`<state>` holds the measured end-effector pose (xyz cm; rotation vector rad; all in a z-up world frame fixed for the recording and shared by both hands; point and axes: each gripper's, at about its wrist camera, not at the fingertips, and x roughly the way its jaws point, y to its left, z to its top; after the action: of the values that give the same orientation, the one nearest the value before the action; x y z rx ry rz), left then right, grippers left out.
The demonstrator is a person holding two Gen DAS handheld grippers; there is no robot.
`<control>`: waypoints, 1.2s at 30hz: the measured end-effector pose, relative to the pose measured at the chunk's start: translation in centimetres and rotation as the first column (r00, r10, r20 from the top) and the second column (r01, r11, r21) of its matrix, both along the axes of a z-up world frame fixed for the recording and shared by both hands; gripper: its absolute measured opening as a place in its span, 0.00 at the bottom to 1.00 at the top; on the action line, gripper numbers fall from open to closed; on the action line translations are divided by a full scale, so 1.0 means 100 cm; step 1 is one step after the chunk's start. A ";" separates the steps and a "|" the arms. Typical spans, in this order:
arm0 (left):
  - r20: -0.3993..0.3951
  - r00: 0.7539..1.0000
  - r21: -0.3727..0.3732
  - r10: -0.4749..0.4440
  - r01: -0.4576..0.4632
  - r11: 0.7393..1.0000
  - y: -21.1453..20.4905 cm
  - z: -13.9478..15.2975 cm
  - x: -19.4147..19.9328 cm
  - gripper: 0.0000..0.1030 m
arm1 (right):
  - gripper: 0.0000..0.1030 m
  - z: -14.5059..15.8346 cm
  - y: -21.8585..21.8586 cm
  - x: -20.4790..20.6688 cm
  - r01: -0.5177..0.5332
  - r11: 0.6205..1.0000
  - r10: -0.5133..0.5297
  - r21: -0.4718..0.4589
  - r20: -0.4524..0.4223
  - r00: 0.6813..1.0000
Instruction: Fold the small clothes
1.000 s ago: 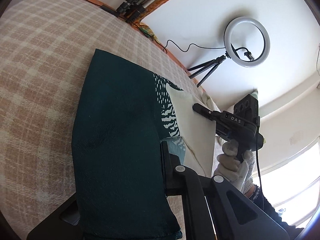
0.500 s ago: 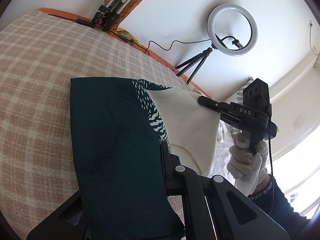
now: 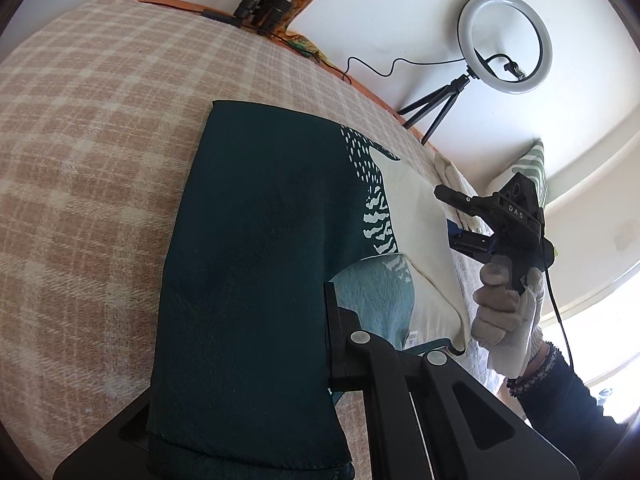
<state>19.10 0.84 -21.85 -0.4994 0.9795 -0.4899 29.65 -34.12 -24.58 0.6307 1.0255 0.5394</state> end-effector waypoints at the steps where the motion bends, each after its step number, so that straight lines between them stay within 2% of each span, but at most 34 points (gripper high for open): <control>1: 0.001 1.000 0.011 -0.008 0.008 1.000 -0.003 -0.001 0.000 0.03 | 0.55 -0.002 0.002 0.001 0.000 1.000 0.000 0.024 0.000 1.000; 3: 0.004 1.000 0.007 -0.013 0.013 1.000 -0.006 -0.002 0.000 0.03 | 0.53 -0.006 0.008 0.004 -0.007 0.999 0.007 0.051 -0.003 1.000; 4: 0.006 1.000 0.005 -0.012 0.012 1.000 -0.006 -0.002 -0.001 0.03 | 0.40 -0.008 0.013 0.006 -0.022 0.999 0.023 0.046 -0.014 1.000; 5: 0.007 1.000 0.003 -0.009 0.009 1.000 -0.005 -0.002 -0.001 0.03 | 0.14 -0.013 0.020 0.008 -0.037 0.999 0.038 0.027 -0.037 0.999; 6: 0.007 1.000 0.001 -0.005 0.005 1.000 -0.003 -0.002 -0.001 0.03 | 0.07 -0.015 0.027 0.007 -0.050 0.999 0.050 -0.002 -0.054 0.997; 9: 0.033 0.999 0.015 0.001 -0.002 1.000 -0.002 0.007 -0.004 0.03 | 0.06 0.005 0.040 0.001 -0.057 0.994 0.059 -0.092 0.016 0.998; 14: 0.110 0.994 0.050 -0.019 0.014 0.999 -0.006 0.033 -0.006 0.03 | 0.05 0.056 0.053 -0.006 -0.067 0.976 0.088 -0.205 0.096 0.992; 21: 0.183 0.982 0.052 -0.052 0.043 0.998 -0.021 0.064 0.001 0.03 | 0.05 0.117 0.056 -0.014 -0.065 0.953 0.129 -0.297 0.200 0.971; 28: 0.217 0.972 0.037 -0.088 0.082 0.996 -0.049 0.080 0.016 0.03 | 0.05 0.146 0.028 -0.016 -0.025 0.943 0.111 -0.332 0.243 0.964; 36: 0.258 0.956 0.020 -0.142 0.141 0.990 -0.105 0.094 0.045 0.03 | 0.05 0.177 -0.029 -0.010 0.044 0.928 0.068 -0.369 0.284 0.957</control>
<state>23.55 -9.67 -12.44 -0.3545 0.7664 -0.6661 28.69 -37.05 -6.87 0.1976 0.8205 0.4180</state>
